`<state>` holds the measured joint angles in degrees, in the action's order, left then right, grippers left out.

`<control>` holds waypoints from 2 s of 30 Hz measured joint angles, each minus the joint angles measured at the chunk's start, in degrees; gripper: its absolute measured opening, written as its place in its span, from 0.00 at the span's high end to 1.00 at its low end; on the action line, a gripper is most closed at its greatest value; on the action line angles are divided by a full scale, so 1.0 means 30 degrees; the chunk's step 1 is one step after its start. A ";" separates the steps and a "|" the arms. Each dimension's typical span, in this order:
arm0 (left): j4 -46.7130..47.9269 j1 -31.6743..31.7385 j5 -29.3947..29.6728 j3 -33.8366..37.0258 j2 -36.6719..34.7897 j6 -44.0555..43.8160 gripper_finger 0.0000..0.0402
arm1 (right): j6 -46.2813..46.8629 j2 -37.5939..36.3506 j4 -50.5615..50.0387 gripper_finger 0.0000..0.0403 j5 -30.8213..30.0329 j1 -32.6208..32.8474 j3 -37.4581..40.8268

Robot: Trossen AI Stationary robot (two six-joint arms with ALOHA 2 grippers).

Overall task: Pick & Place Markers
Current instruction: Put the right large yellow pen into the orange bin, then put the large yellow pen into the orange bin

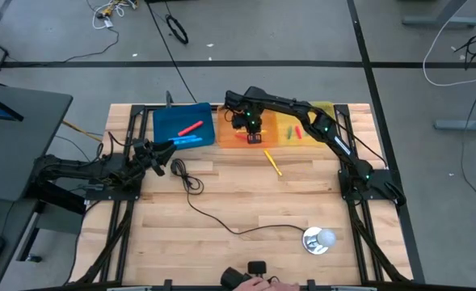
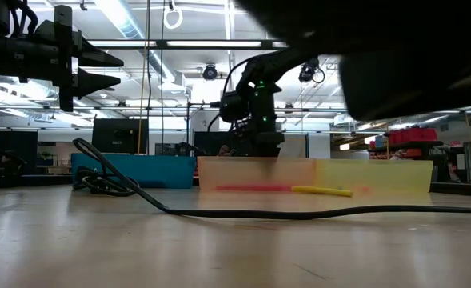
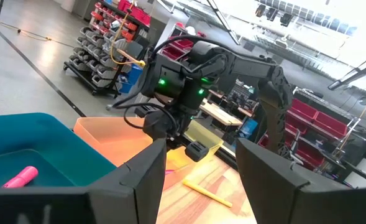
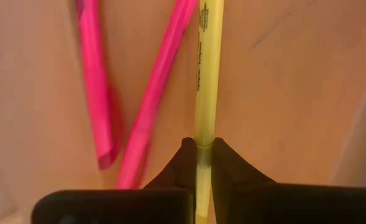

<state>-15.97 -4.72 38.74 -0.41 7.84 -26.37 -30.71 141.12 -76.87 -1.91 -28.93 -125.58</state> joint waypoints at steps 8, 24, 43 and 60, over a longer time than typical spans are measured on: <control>0.0000 0.0002 0.0000 0.0002 0.0001 0.0007 0.50 | -0.0386 0.0000 0.0425 0.97 0.0000 -0.0027 0.0000; 0.0000 -0.0001 -0.0003 -0.0002 0.0002 0.0000 0.50 | 0.0071 0.0000 0.0533 0.71 -0.0058 0.0013 0.0000; 0.0000 -0.0003 0.0000 -0.0006 0.0006 0.0007 0.50 | -0.0097 -0.0033 0.1628 0.46 -0.0851 0.0145 0.0007; 0.0000 0.0000 0.0000 0.0000 -0.0002 0.0000 0.50 | 0.6690 -0.0604 0.0140 0.46 -0.1535 0.0226 -0.2941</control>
<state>-15.97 -4.72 38.74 -0.41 7.84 -26.37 -10.65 139.31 -76.45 -6.52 -28.25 -134.40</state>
